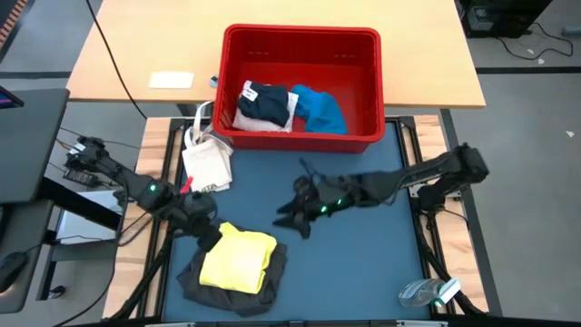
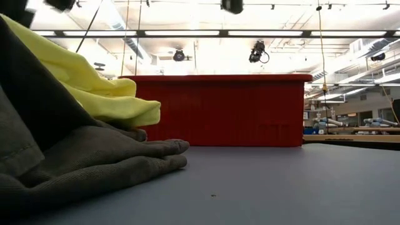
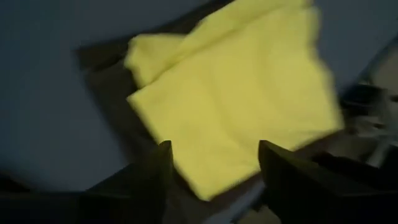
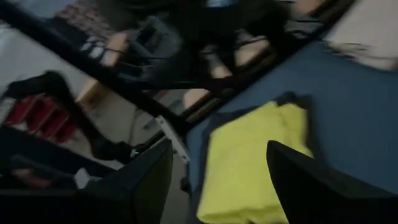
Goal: Fold laundry
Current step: Put the stack of clothes into bin, then adjust the bin to the top table, then return to Home Position
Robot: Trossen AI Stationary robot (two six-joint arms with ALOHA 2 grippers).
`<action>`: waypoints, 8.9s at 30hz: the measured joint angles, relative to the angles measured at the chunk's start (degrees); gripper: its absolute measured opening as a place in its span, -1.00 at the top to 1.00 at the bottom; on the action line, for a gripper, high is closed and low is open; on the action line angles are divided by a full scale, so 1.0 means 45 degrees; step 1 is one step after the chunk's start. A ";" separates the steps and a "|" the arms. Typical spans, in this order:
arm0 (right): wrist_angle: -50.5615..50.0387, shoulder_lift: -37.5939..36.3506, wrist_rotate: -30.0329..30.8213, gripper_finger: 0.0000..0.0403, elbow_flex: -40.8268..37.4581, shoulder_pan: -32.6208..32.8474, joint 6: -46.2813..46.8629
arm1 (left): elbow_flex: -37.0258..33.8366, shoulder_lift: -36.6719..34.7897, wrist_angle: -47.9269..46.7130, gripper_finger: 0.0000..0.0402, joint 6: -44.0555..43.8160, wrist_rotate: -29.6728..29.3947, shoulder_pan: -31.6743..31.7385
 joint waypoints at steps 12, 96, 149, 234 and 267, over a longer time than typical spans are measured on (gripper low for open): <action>0.1639 0.2606 0.2258 -0.30 -0.0298 0.1738 0.4950 | -0.5603 -0.0406 0.3586 -0.86 -0.1636 0.0013 -0.1459; 0.2477 0.6811 0.1800 0.69 -0.0369 0.1176 0.7169 | -0.9388 0.0847 1.6876 0.82 0.3172 -0.1945 0.1683; -0.1608 0.1859 -0.6232 -0.45 0.0622 -1.5193 -0.2020 | 0.8588 0.9175 0.8337 -0.30 1.4676 0.5285 1.9817; -0.5703 -0.7073 -0.0879 0.99 -0.0954 -0.4550 -0.7462 | 0.4398 0.5967 1.3959 1.00 1.6087 0.5251 1.1344; 0.0359 -1.3501 0.2784 0.98 -1.0384 -0.0364 -0.8282 | -0.8289 -0.4785 1.8498 1.00 1.4800 -0.1648 0.7281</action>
